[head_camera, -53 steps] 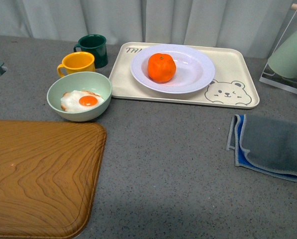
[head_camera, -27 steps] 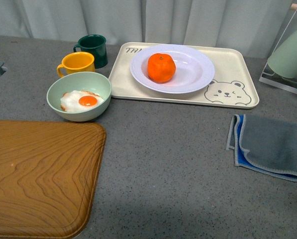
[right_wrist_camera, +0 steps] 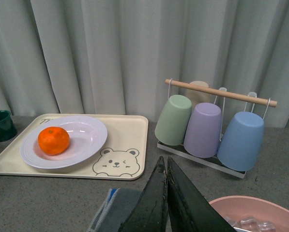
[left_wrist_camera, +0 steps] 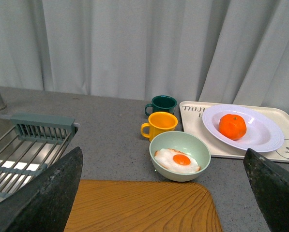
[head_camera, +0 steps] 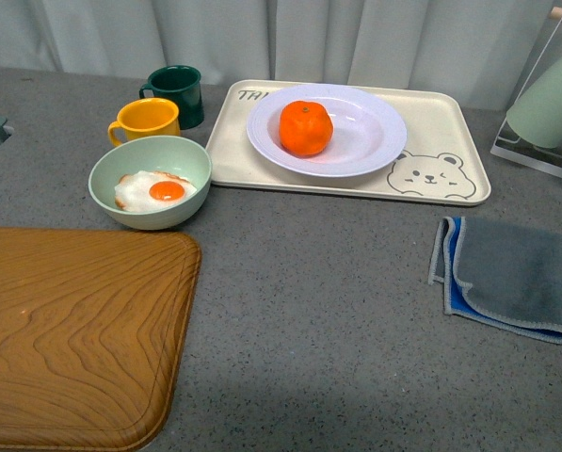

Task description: Place orange and plate with both arms

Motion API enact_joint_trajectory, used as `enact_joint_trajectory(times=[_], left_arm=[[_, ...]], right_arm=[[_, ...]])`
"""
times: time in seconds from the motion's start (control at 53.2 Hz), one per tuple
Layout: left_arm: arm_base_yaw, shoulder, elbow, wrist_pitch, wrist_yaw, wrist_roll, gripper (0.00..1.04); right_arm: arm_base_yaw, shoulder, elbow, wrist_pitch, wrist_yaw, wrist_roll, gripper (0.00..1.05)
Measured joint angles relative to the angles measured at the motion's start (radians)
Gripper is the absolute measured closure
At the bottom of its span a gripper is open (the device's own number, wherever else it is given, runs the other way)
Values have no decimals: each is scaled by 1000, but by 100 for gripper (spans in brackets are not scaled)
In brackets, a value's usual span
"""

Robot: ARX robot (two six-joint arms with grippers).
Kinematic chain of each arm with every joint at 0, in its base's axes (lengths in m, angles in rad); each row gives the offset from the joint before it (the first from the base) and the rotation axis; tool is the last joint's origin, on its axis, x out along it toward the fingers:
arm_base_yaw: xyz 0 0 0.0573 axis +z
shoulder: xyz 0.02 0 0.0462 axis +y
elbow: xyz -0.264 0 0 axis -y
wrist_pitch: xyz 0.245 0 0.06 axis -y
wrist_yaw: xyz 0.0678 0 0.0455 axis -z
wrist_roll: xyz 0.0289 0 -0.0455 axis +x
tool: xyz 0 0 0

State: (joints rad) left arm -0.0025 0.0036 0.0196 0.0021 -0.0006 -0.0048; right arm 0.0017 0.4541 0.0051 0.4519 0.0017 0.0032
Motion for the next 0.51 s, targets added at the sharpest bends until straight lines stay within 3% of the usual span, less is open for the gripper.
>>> enact_joint_trajectory(times=[0.507], left_arm=[[0,0,0,0,0,0,7]], right_arm=[[0,-187,0,-181,0,0,104]])
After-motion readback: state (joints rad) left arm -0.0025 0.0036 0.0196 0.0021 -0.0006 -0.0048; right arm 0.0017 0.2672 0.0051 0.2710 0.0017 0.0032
